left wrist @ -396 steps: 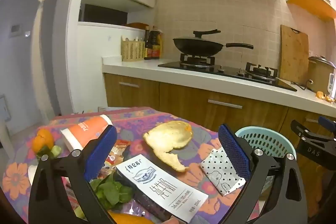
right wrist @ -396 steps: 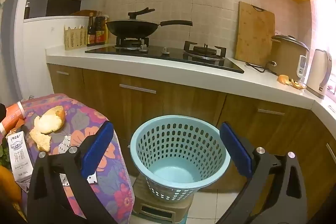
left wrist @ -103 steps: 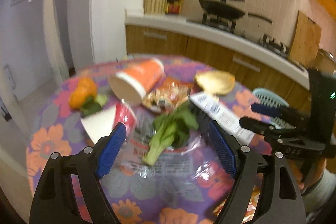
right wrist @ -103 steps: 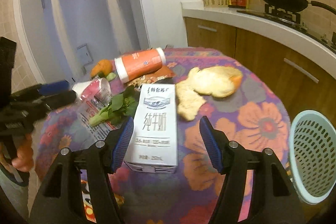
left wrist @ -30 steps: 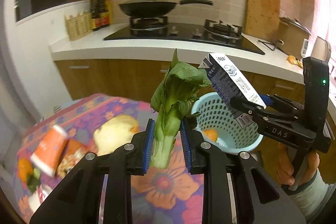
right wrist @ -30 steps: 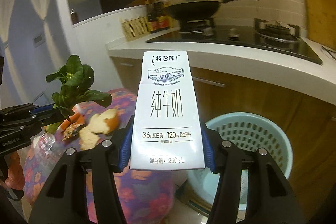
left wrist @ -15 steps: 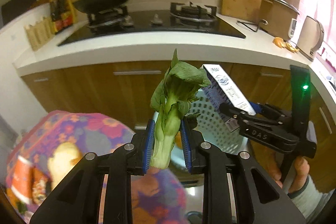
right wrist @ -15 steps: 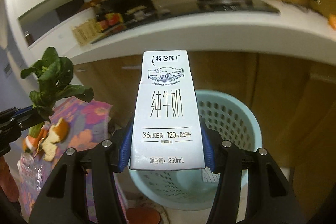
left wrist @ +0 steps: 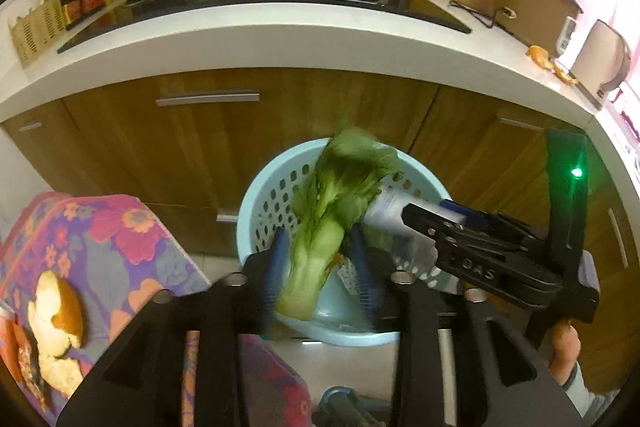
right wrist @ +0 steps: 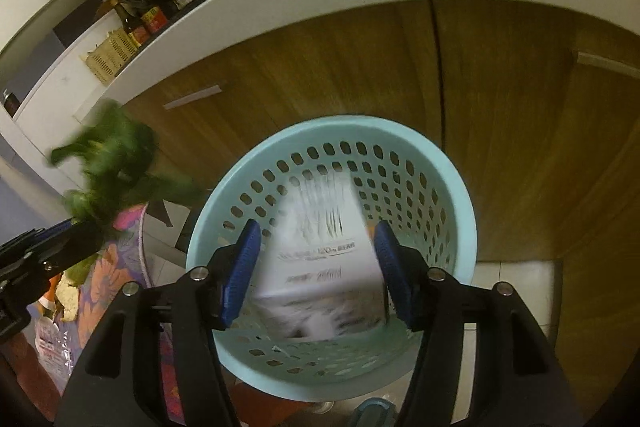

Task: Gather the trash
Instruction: 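Carry the bok choy and milk carton over the wastebasket and open both tools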

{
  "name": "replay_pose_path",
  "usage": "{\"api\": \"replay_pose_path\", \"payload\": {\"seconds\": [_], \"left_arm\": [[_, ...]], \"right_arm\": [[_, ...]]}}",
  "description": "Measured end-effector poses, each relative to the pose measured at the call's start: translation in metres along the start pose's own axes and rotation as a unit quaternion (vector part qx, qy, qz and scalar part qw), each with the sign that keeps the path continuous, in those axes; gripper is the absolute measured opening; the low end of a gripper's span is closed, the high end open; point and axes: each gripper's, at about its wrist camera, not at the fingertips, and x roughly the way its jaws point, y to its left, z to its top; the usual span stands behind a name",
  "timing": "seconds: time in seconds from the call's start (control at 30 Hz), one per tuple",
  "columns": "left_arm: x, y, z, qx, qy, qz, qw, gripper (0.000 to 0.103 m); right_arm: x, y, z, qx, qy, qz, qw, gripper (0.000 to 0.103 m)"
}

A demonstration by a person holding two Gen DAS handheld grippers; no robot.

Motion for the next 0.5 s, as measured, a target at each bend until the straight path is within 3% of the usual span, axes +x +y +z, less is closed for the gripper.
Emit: {"api": "replay_pose_path", "payload": {"seconds": [0.27,0.5], "left_arm": [[-0.003,0.003,-0.007,0.000,-0.003,0.005,1.0000,0.048],[-0.033,0.010,-0.011,-0.006,-0.030,0.007,0.9995,0.048]], "right_arm": [[-0.006,-0.006,0.005,0.006,-0.008,-0.004,1.000,0.057],[-0.021,0.008,0.004,-0.008,-0.020,0.004,1.000,0.057]]}}
